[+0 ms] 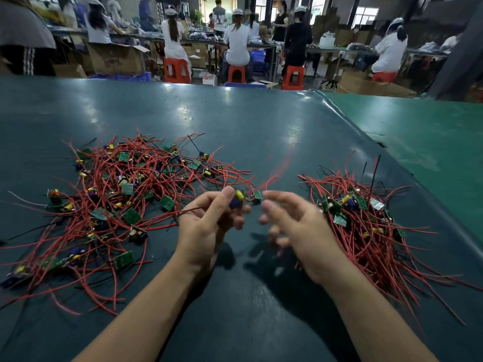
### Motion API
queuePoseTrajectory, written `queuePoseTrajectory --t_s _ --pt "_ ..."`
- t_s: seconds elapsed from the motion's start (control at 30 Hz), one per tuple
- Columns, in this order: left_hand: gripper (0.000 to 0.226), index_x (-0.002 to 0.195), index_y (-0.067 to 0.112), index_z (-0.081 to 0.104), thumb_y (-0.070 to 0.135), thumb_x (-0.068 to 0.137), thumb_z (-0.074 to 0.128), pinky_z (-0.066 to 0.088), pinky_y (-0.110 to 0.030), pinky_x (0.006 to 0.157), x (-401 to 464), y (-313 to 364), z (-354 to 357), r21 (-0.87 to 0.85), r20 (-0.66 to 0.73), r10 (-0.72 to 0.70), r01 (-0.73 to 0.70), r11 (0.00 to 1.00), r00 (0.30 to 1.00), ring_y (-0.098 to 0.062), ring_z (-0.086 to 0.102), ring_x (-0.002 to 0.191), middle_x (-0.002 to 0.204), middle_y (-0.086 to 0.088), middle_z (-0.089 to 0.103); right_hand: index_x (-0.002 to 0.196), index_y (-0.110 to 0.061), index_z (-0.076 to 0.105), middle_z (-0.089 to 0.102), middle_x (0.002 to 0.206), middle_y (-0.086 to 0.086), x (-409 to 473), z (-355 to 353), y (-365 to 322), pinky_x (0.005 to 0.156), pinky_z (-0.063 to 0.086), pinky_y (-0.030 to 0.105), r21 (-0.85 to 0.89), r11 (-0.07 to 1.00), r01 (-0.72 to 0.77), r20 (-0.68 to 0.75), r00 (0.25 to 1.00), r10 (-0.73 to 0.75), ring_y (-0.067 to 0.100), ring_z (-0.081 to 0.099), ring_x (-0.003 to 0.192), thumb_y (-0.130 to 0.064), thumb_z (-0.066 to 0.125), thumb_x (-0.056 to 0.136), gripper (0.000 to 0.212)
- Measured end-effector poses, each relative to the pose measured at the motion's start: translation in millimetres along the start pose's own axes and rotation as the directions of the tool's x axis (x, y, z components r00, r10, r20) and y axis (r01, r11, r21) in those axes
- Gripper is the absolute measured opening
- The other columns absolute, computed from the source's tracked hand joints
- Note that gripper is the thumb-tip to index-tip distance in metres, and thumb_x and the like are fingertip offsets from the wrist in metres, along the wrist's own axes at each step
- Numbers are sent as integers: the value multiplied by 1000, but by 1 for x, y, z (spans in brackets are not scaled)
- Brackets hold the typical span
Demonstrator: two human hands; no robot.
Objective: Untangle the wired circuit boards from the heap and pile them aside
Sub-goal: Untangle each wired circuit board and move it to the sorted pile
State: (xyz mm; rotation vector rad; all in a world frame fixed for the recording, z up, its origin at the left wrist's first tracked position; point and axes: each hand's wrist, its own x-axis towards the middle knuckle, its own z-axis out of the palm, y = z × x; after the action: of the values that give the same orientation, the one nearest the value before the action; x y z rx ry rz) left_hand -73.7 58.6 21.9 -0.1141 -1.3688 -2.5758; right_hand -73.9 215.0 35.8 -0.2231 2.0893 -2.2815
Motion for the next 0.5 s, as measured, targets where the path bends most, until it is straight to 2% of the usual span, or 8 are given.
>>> queuePoseTrajectory --t_s 0.03,0.07,0.13,0.2,0.27,0.37,0.43,0.5 --pt "16 67 8 66 19 78 64 44 -19 44 -1 1 1 33 37 -53 52 998 998 -14 56 45 56 -7 61 106 -20 66 66 75 7 -3 6 5 40 42 20 -21 1000 22 131 991 -19 10 52 47 -32 73 75 35" --pt "19 61 11 65 21 77 65 39 -18 41 -1 1 1 74 65 -99 94 993 993 -13 49 40 51 -6 54 109 -21 65 67 76 6 -5 11 9 42 44 21 -40 996 80 187 980 -71 12 54 49 -33 74 73 39" --pt "24 57 12 59 24 76 66 25 -22 42 0 4 1 124 85 -169 158 980 982 -12 40 37 49 -6 43 99 -25 69 70 72 1 -6 13 12 46 46 21 -93 973 211 146 970 -196 12 59 52 -31 75 73 27" --pt "30 56 12 52 27 77 66 17 -23 44 1 5 1 148 83 -216 202 968 973 -10 35 34 50 -5 37 88 -24 70 68 64 -4 -6 10 13 44 43 18 -116 957 265 99 962 -254 8 56 48 -29 80 76 16" --pt "37 50 16 49 37 76 66 19 -17 40 1 5 3 229 75 -247 225 947 966 -9 32 32 46 -4 35 81 -18 66 61 58 -7 -6 9 16 45 40 19 -186 930 316 114 947 -299 4 51 46 -34 81 78 22" --pt "49 46 17 55 60 67 63 21 -16 38 0 5 5 264 58 -297 272 926 953 -8 34 30 40 1 41 71 -20 61 56 57 -9 -7 11 17 50 38 20 -379 806 454 129 889 -440 1 47 50 -45 71 80 29" --pt "57 52 16 65 72 65 64 22 -14 37 2 7 6 231 46 -328 310 922 943 -8 36 29 40 -2 48 71 -27 62 57 56 -14 -7 14 12 48 39 17 -397 788 471 -29 851 -524 0 49 48 -46 69 81 22" --pt "59 56 14 68 72 67 62 23 -14 35 5 8 3 269 -3 -261 252 929 965 -9 38 30 41 -6 52 74 -27 61 58 55 -12 -4 11 3 40 40 19 -266 857 441 -315 801 -510 2 49 42 -46 67 82 22"
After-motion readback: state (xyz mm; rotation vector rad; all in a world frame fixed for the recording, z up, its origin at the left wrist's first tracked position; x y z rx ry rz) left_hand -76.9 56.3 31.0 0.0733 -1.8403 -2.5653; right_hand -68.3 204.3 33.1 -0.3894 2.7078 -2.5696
